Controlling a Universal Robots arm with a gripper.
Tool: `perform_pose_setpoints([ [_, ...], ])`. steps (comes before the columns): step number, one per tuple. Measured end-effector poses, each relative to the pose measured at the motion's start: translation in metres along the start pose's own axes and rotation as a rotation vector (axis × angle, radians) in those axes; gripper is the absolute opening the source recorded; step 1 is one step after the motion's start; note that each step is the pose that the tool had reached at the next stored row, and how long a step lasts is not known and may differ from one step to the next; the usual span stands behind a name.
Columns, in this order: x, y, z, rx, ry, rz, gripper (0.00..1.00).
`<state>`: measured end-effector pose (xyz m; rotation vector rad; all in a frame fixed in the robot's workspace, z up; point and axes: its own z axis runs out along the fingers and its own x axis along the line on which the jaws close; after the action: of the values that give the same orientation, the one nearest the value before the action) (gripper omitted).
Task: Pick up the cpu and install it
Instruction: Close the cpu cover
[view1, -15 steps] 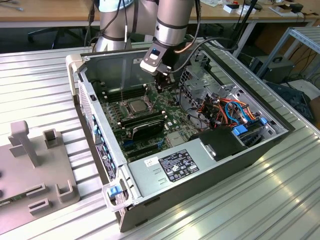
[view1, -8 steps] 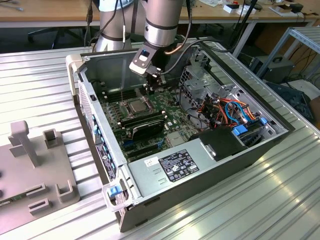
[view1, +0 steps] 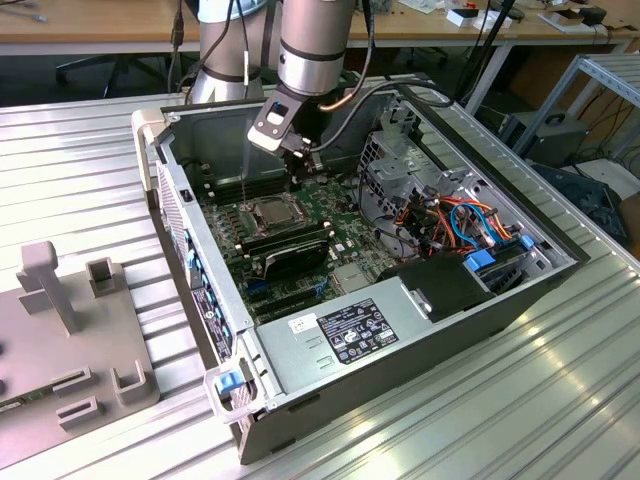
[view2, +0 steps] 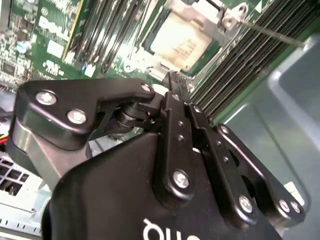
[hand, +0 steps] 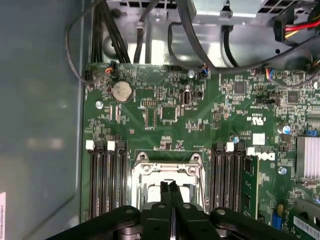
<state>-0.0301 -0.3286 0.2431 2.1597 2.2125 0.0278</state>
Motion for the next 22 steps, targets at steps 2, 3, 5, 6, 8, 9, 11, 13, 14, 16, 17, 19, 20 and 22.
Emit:
perform_pose_setpoints([
  [2, 0.0003, -0.0089, 0.0049, -0.0001, 0.0000, 0.000, 0.11],
  [3, 0.0004, -0.0112, 0.0060, 0.0000, -0.0001, 0.000, 0.11],
  [5, 0.0006, -0.0171, 0.0090, 0.0000, -0.0001, 0.000, 0.11],
  [6, 0.0007, -0.0205, 0.0105, 0.0000, 0.0000, 0.000, 0.11],
  [8, 0.0008, -0.0264, 0.0121, 0.0002, -0.0003, 0.000, 0.11],
  [9, 0.0009, -0.0298, 0.0129, 0.0001, -0.0002, 0.000, 0.11],
  [11, 0.0014, -0.0387, 0.0159, -0.0001, 0.0001, 0.000, 0.11],
  [13, 0.0015, -0.0419, 0.0194, 0.0000, 0.0000, 0.000, 0.11],
  [14, 0.0015, -0.0427, 0.0212, -0.0001, 0.0001, 0.000, 0.11],
  [16, 0.0016, -0.0442, 0.0247, 0.0000, -0.0001, 0.000, 0.11],
  [17, 0.0017, -0.0456, 0.0271, -0.0001, 0.0000, 0.000, 0.11],
  [19, 0.0018, -0.0472, 0.0274, 0.0000, -0.0001, 0.000, 0.11],
  [20, 0.0018, -0.0475, 0.0274, 0.0000, -0.0001, 0.000, 0.11],
  [22, 0.0019, -0.0491, 0.0296, 0.0000, 0.0000, 0.000, 0.11],
])
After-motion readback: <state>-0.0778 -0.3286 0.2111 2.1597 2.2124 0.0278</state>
